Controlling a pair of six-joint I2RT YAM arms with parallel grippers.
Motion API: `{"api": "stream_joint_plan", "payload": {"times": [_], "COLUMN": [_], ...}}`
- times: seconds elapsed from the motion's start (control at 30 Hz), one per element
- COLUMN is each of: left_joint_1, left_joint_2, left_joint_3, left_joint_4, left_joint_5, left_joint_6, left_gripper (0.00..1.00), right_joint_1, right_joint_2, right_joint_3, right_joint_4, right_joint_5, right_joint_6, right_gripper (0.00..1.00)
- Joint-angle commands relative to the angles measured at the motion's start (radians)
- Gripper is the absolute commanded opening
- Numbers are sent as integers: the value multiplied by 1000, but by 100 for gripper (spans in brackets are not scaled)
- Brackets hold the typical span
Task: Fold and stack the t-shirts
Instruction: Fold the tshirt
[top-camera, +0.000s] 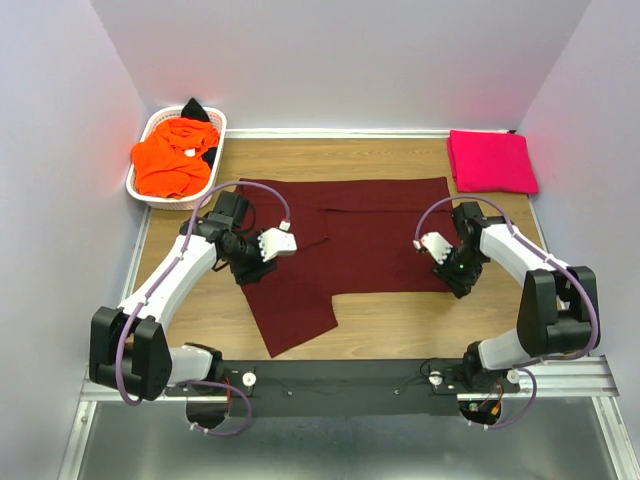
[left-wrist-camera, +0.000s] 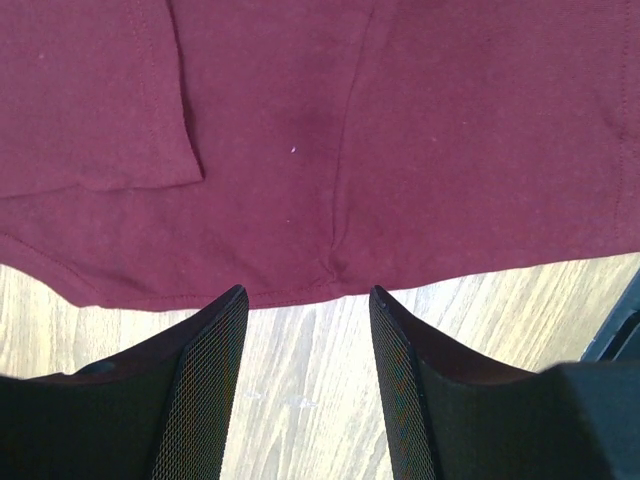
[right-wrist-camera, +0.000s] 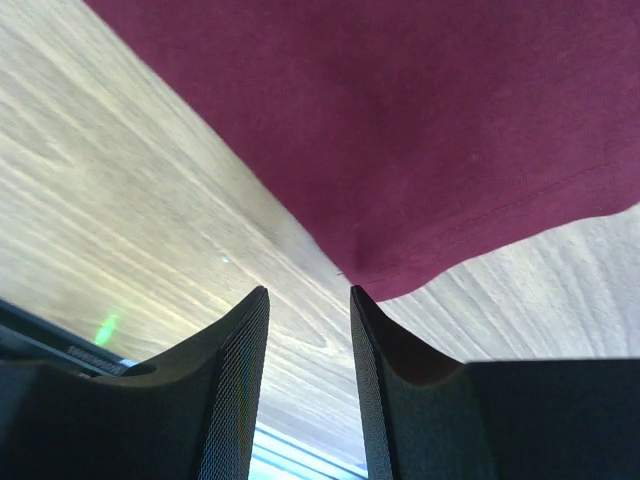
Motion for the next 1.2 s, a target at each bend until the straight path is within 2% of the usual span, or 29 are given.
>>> {"api": "stream_joint_plan", "payload": {"times": [0.0,0.4,0.5,0.6,0.63,0.73,1.0,1.17], "left_joint_1": [-15,-25,-29,-64,-78,-175,-296,-321], "left_joint_2": [-5,-23,-33,-34,-30,-7,58,128], "left_joint_3": [-15,-48,-62,-94,-104,-174,-213,-194], "left_joint_4": [17,14,6,-2,1,49,121,132], "left_joint_5": [-29,-51,-46,-57,-66,-150,-252,-286], "left_joint_6": [-10,-13,-5,16,19,12,-62,-99], "left_gripper": [59,59,59,59,58,56,57,58], "right_joint_1": [7,7,8,7,7,7,7,8], "right_joint_2": [-30,14,26,28,29,28,28,34], "right_joint_3": [-25,-111,-128,-123,-122,-111,-76,-67], "right_joint_4": [68,174,195,197,195,192,171,166], "right_joint_5": [53,102,101,99,101,104,103,103], "right_joint_6": [-37,-58,-52,-45,-45,-35,-22,-20], "right_gripper": [45,43,35,21,10,0,1,1]}}
